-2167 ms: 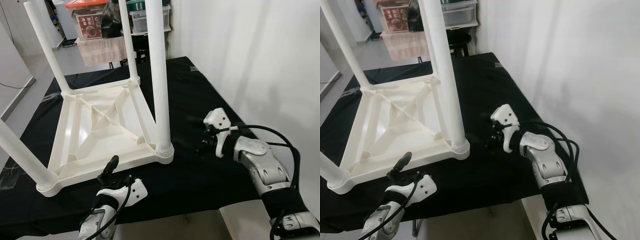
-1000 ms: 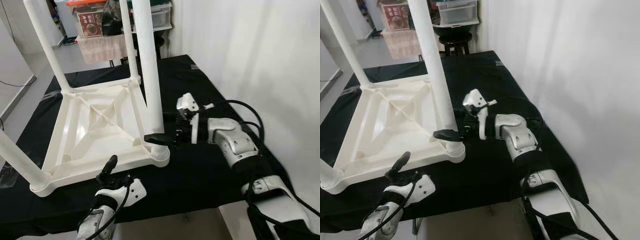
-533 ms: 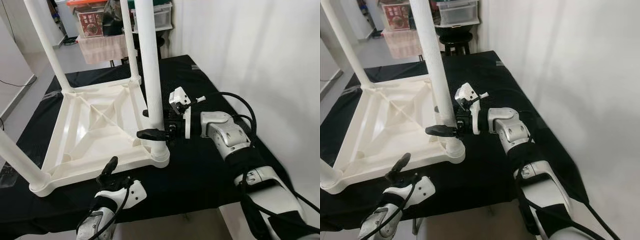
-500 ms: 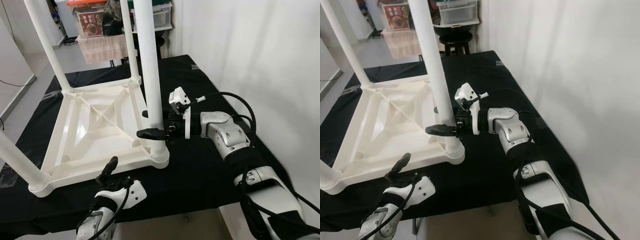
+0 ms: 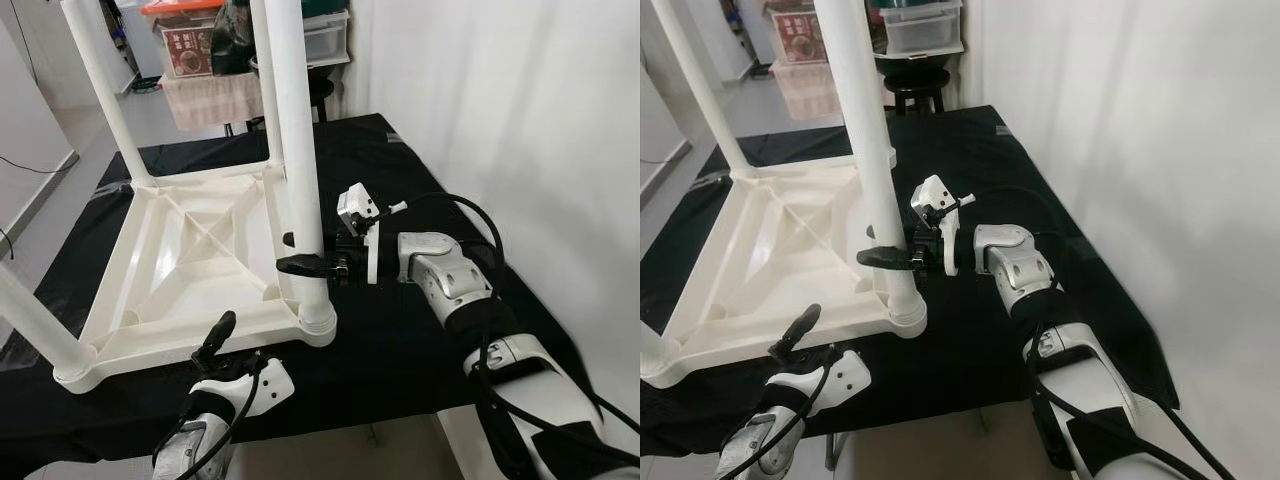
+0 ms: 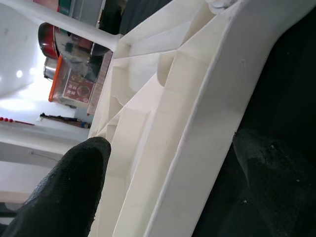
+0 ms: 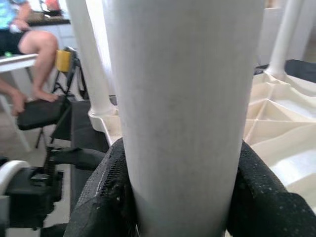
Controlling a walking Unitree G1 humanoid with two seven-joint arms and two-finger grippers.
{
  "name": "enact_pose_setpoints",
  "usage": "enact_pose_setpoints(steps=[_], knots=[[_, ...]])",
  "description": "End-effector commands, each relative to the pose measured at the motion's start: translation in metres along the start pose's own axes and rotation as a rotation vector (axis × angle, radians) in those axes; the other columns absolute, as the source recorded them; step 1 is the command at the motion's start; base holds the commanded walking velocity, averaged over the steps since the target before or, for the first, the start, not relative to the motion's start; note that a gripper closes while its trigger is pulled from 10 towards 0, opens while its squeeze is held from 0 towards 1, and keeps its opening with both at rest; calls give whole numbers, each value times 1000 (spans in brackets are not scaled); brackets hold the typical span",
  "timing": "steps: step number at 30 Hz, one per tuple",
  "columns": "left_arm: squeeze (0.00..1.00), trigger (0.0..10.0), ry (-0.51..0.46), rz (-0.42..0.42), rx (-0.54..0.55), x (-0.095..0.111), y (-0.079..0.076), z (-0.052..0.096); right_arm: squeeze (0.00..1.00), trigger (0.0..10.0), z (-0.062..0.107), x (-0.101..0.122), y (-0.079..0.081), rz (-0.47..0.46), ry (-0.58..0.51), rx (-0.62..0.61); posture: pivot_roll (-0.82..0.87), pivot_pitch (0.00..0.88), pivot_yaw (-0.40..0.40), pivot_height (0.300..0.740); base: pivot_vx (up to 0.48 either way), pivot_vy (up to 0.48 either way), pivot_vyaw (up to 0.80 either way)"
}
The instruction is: Building children table
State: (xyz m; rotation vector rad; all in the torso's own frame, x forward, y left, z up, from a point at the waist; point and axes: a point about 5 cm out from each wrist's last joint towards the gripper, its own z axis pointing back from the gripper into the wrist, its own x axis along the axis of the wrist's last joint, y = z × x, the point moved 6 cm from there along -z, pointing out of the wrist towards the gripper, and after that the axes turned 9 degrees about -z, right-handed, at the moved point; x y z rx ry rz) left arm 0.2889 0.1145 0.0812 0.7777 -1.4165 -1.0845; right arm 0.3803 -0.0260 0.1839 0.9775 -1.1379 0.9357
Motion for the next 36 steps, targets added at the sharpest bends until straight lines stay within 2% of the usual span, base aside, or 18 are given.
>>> enact_pose_setpoints(steps=[1,3,5,10,13,14,15,17,18,20,21,22,23,25,27,28,29,36], knots=[[0,10000,41,-16,14,-2,0,4,0,0,5,-48,-18,-110,100,-239,4,0,-15,740,0,0,0],[0,10000,77,28,9,-5,-3,8,0,0,36,-93,-30,-229,82,-741,18,0,-20,740,0,0,0],[0,10000,76,29,21,-4,-1,10,0,0,49,-110,-22,-264,98,-844,19,0,-21,740,0,0,0],[0,10000,15,76,41,6,5,12,0,0,58,-111,-17,-253,91,-861,-16,0,1,740,0,0,0],[0,10000,-12,289,51,10,13,13,0,0,57,-101,-23,-220,74,-858,-19,0,-2,740,0,0,0],[0,10000,-12,289,51,10,13,13,0,0,57,-101,-23,-220,74,-858,-19,0,-2,740,0,0,0],[0,10000,-10,465,77,10,22,14,0,0,54,-97,-25,-221,60,-853,-18,0,2,740,0,0,0],[0,10000,-10,465,77,10,22,14,0,0,54,-97,-25,-221,60,-853,-18,0,2,740,0,0,0],[0,10000,-13,654,113,10,33,14,0,10000,45,-89,-25,-165,76,-798,-22,0,3,740,0,0,0],[0,10000,-13,654,113,10,33,14,0,10000,45,-89,-25,-165,76,-798,-22,0,3,740,0,0,0],[0,10000,-48,818,104,14,37,14,639,10000,40,-77,-25,-137,39,-760,-26,0,3,740,0,0,0],[0,10000,-48,818,104,14,37,14,639,10000,40,-77,-25,-137,39,-760,-26,0,3,740,0,0,0],[0,10000,-123,987,30,27,32,17,1000,10000,33,-61,-28,-128,-16,-678,-30,0,0,740,0,0,0],[0,10000,-250,1202,-48,44,32,24,1000,10000,30,-32,-29,-130,-119,-527,-26,0,-5,740,0,0,0],[0,10000,-276,1277,-61,46,33,24,1000,10000,28,-24,-22,-168,-153,-441,-29,0,-9,740,0,0,0],[0,10000,-283,1315,-61,45,33,24,192,10000,27,-19,-15,-170,-169,-375,-25,0,-11,740,0,0,0],[0,10000,-298,1357,-69,45,34,23,0,10000,26,-17,-12,-164,-173,-333,-20,0,-15,740,0,0,0],[0,10000,-408,1453,-184,55,32,25,0,10000,19,-20,-4,-121,-117,-142,0,0,-21,740,0,0,0]])
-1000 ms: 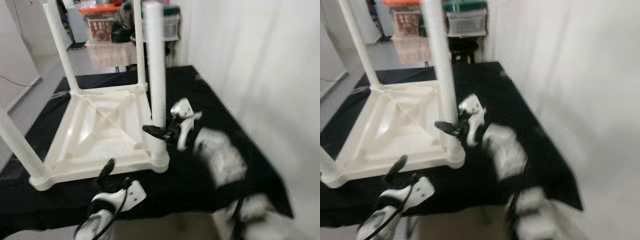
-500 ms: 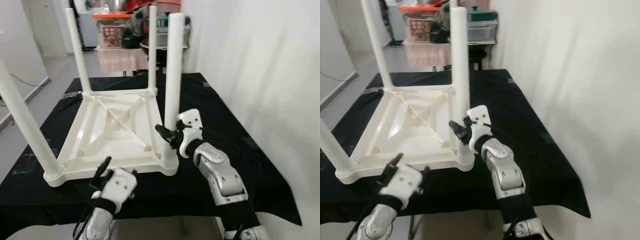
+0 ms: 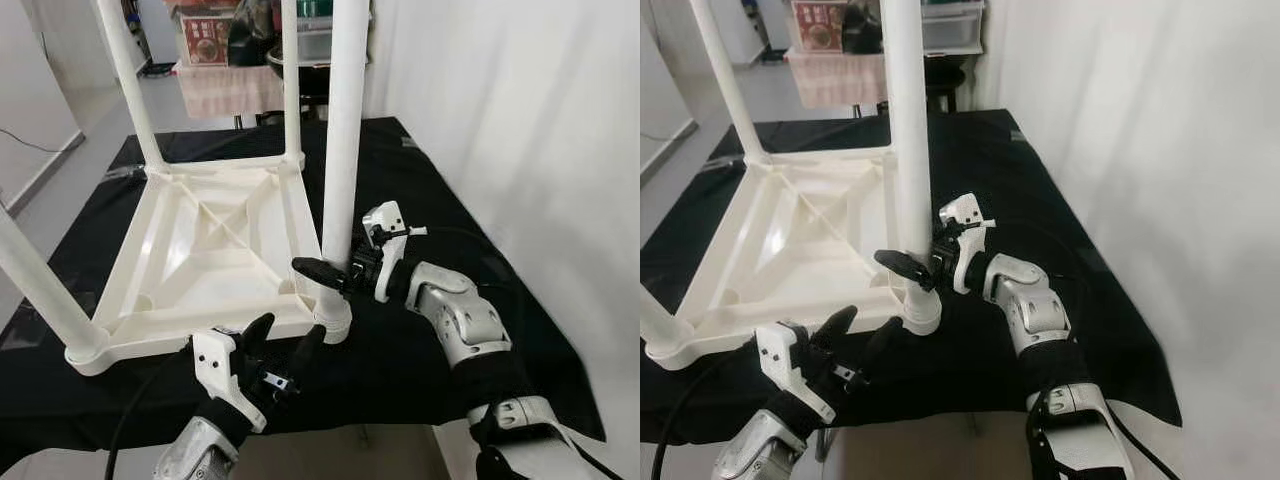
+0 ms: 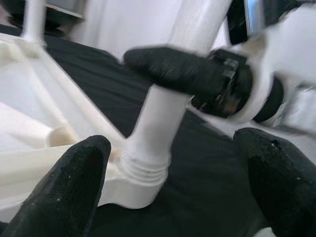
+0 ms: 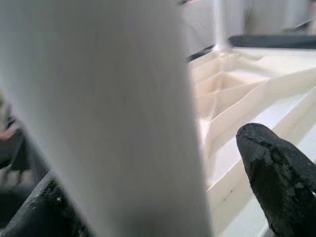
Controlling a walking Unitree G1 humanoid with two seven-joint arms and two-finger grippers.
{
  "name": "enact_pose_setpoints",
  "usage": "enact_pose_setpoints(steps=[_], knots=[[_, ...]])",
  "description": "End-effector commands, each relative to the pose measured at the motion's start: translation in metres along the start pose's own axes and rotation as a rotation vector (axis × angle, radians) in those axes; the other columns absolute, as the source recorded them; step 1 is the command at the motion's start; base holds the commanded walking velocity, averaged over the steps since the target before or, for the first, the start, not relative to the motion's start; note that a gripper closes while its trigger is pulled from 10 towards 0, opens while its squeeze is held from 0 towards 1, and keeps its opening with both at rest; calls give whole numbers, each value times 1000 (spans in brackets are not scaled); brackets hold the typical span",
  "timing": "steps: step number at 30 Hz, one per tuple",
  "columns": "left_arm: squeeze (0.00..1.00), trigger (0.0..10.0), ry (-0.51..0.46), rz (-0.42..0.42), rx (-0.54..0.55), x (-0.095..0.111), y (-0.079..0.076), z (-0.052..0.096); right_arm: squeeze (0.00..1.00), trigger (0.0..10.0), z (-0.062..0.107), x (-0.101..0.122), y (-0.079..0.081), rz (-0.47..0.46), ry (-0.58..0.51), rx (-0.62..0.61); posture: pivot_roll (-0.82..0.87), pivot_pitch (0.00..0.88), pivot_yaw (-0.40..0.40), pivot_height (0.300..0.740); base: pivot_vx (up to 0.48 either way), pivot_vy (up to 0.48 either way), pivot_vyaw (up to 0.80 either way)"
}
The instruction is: Building children table
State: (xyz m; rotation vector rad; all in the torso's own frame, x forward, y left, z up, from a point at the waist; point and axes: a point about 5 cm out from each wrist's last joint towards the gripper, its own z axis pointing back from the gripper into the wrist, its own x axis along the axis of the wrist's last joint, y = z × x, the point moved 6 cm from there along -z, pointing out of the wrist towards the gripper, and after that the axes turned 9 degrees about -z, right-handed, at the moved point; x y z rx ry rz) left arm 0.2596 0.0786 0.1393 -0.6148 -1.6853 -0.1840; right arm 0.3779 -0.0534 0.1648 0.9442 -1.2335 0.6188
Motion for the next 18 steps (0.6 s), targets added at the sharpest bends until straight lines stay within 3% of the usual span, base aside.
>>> enact_pose_setpoints(steps=[1,4,5,6,7,8,9,18], knots=[[0,10000,21,47,-17,-6,2,2,0,10000,-4,1,6,26,21,75,0,0,-21,740,0,0,0],[0,10000,30,89,-66,-8,0,3,0,10000,-11,-1,3,39,62,117,9,0,-20,740,0,0,0],[0,10000,30,105,-86,-9,-1,5,0,2941,-14,1,0,38,65,119,9,0,-20,740,0,0,0],[0,10000,30,105,-86,-9,-1,5,0,2941,-14,1,0,38,65,119,9,0,-20,740,0,0,0],[0,10000,30,118,-96,-9,-1,7,0,784,-16,4,-2,29,58,115,12,0,-19,740,0,0,0],[0,10000,30,118,-96,-9,-1,7,0,784,-16,4,-2,29,58,115,12,0,-19,740,0,0,0],[0,10000,28,133,-102,-9,0,8,0,0,-17,6,-4,18,52,116,13,0,-17,740,0,0,0],[0,10000,52,132,-97,-13,-3,17,0,0,-7,-1,-15,16,74,79,-15,0,-6,740,0,0,0]])
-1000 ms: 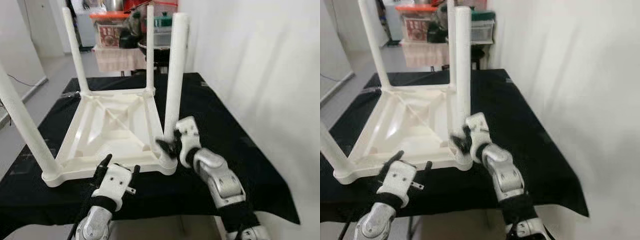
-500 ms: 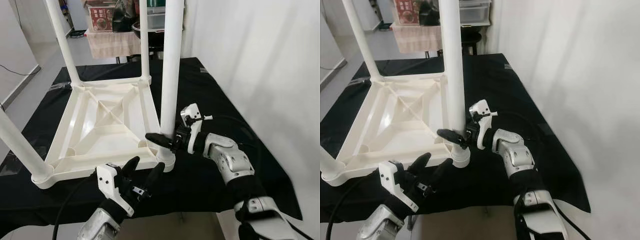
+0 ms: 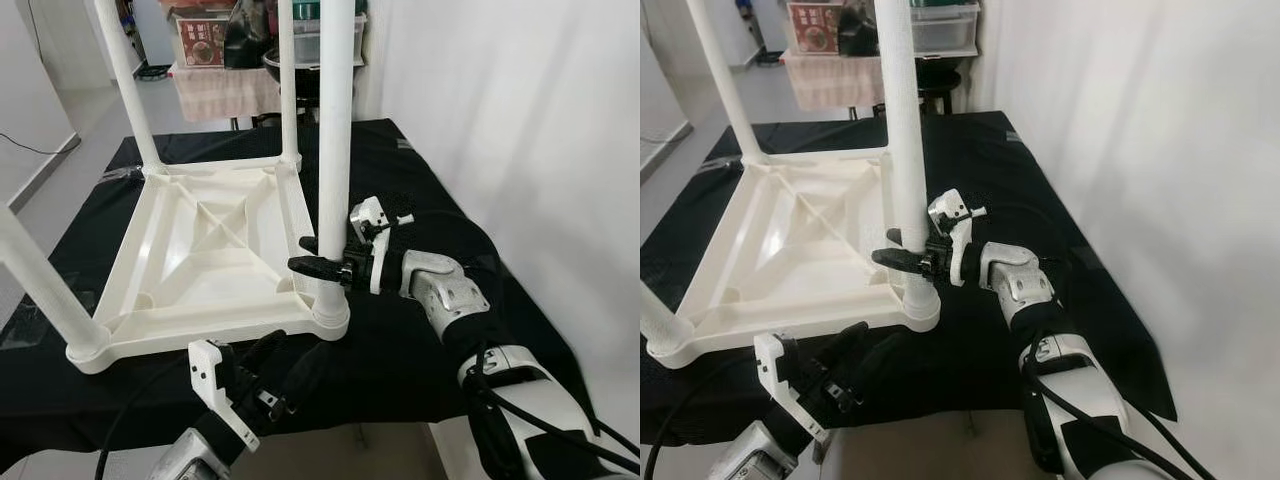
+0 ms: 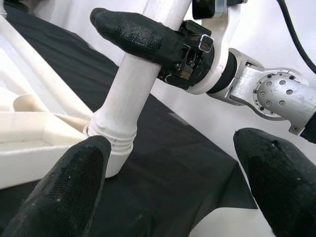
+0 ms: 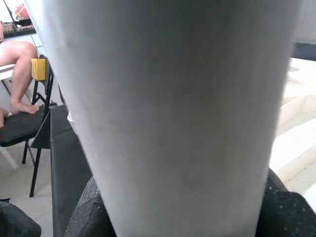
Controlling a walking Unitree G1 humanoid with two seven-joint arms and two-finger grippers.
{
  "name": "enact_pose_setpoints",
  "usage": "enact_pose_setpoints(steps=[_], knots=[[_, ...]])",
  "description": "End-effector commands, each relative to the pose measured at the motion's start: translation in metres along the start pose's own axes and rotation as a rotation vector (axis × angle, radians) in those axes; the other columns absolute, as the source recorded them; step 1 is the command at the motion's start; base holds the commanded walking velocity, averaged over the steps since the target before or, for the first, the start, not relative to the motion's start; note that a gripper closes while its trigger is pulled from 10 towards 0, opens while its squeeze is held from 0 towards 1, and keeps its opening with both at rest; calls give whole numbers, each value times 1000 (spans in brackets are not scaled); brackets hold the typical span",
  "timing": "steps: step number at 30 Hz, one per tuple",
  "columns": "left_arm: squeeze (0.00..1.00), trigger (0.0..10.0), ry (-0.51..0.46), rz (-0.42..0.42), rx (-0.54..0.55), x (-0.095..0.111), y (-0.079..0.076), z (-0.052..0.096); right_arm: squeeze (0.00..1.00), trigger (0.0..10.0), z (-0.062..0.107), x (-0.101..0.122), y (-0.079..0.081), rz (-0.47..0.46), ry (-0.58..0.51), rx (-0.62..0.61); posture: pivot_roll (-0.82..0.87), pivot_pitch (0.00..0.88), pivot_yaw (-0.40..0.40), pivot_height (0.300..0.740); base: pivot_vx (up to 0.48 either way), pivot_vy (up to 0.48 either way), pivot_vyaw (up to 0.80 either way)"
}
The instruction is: Building children table
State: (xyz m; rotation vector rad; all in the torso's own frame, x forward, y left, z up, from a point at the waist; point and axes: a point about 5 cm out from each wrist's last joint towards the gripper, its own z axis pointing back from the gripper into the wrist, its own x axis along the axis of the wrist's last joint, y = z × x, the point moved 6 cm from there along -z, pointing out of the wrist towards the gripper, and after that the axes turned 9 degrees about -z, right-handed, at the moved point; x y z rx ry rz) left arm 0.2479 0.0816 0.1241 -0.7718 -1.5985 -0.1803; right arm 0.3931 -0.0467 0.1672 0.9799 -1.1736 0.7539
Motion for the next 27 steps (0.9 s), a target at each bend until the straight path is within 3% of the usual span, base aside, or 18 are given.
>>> enact_pose_setpoints(steps=[1,5,6,7,8,9,10,12,15,18,19,20,23,25,26,27], knots=[[0,10000,9,9,-11,-1,-3,2,0,0,7,-7,-5,-31,6,-29,-15,0,-6,740,0,0,0],[0,10000,-4,38,-10,1,-3,4,0,0,21,-26,-13,-18,42,-125,-22,0,-10,740,0,0,0],[0,10000,-17,52,-17,3,-1,5,0,0,31,-38,-43,-56,-35,-530,-41,0,-12,740,0,0,0],[0,10000,-17,52,-17,3,-1,5,0,0,31,-38,-43,-56,-35,-530,-41,0,-12,740,0,0,0],[0,10000,-28,65,-19,6,0,4,0,0,46,-69,-40,-126,-23,-716,-41,0,-6,740,0,0,0],[0,10000,-28,65,-19,6,0,4,0,0,46,-69,-40,-126,-23,-716,-41,0,-6,740,0,0,0],[0,10000,-26,61,-17,6,3,4,0,0,53,-81,-32,-95,-12,-819,-60,0,8,740,0,0,0],[0,10000,-24,58,-17,7,5,3,0,0,59,-83,-32,-79,-20,-873,-65,0,12,740,0,0,0],[0,10000,-21,52,-12,7,6,2,0,0,58,-78,-45,-49,-6,-867,-38,0,-1,740,0,0,0],[0,10000,-22,51,-8,7,7,2,0,0,55,-78,-46,-48,-3,-856,-38,0,-1,740,0,0,0],[0,10000,-26,53,1,8,8,3,0,10000,49,-75,-43,-45,-2,-818,-36,0,4,740,0,0,0],[0,10000,-28,54,11,8,10,2,1000,10000,39,-68,-38,-48,-23,-733,-34,0,4,740,0,0,0],[0,10000,-29,53,17,8,10,2,1000,10000,31,-60,-33,-58,-46,-650,-34,0,4,740,0,0,0],[0,10000,-26,54,22,8,12,1,1000,10000,16,-31,-15,-66,-108,-434,-32,0,7,740,0,0,0],[0,10000,-26,54,22,8,12,1,1000,10000,16,-31,-15,-66,-108,-434,-32,0,7,740,0,0,0],[0,10000,-23,52,23,7,12,1,1000,10000,10,-20,-6,-59,-113,-321,-32,0,7,740,0,0,0]])
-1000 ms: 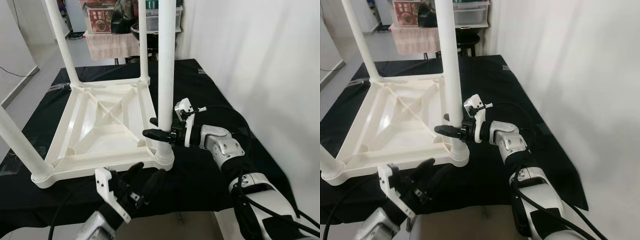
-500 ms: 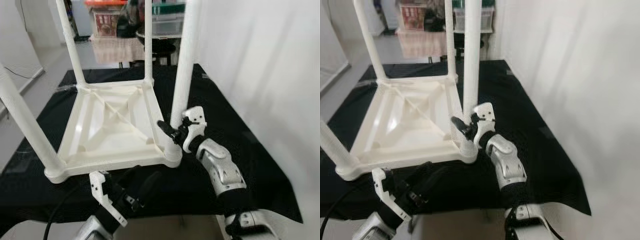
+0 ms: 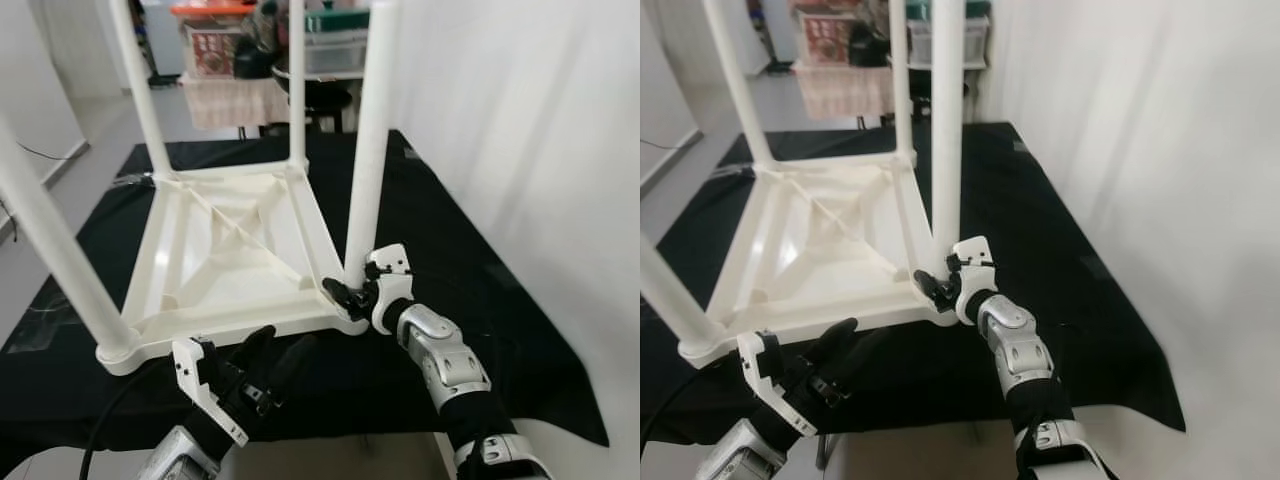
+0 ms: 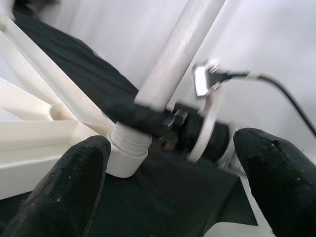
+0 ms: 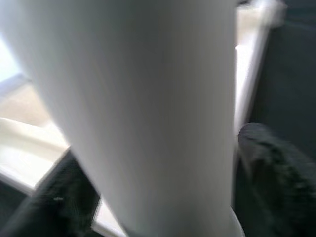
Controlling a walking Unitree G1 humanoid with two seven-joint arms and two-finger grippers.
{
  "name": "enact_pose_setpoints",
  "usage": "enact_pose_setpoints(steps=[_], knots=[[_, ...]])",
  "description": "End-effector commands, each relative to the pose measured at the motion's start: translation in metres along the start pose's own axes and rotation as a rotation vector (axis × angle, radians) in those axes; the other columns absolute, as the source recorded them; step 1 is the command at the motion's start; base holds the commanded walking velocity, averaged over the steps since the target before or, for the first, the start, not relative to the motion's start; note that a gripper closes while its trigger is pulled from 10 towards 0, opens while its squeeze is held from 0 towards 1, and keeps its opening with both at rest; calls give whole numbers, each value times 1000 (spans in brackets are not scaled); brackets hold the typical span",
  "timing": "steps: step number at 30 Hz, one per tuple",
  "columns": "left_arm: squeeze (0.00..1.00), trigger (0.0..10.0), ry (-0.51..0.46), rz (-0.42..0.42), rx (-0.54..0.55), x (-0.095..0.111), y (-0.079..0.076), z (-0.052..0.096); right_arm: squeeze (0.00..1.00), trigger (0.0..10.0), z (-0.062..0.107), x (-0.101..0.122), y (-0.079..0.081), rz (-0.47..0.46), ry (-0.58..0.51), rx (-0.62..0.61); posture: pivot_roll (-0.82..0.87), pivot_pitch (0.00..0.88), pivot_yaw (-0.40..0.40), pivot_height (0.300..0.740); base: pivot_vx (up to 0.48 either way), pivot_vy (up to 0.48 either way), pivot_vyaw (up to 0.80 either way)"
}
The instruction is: Building children table
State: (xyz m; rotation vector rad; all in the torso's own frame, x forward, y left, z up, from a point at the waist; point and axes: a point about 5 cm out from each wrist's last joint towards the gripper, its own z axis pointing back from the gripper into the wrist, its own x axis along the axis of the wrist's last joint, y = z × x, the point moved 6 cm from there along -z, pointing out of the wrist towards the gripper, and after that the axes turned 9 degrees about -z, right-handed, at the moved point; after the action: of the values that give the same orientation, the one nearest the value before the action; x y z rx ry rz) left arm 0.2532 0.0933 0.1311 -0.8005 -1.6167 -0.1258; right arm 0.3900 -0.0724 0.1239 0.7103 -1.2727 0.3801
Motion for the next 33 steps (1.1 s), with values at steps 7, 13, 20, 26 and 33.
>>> enact_pose_setpoints(steps=[7,13,20,26,33], knots=[[0,10000,32,-12,14,-6,5,-3,0,10000,-1,41,43,159,49,458,-11,0,4,740,0,0,0],[0,10000,33,-17,22,-7,5,-3,0,7294,-5,46,45,113,103,566,9,0,-3,740,0,0,0],[0,10000,34,-17,26,-8,5,-2,0,0,-11,42,36,74,123,517,11,0,0,740,0,0,0],[0,10000,34,-10,25,-9,3,-1,0,0,-9,33,11,93,125,369,1,0,3,740,0,0,0],[0,10000,33,-4,22,-8,1,3,0,0,-7,0,-37,60,76,-159,-29,0,-3,740,0,0,0]])
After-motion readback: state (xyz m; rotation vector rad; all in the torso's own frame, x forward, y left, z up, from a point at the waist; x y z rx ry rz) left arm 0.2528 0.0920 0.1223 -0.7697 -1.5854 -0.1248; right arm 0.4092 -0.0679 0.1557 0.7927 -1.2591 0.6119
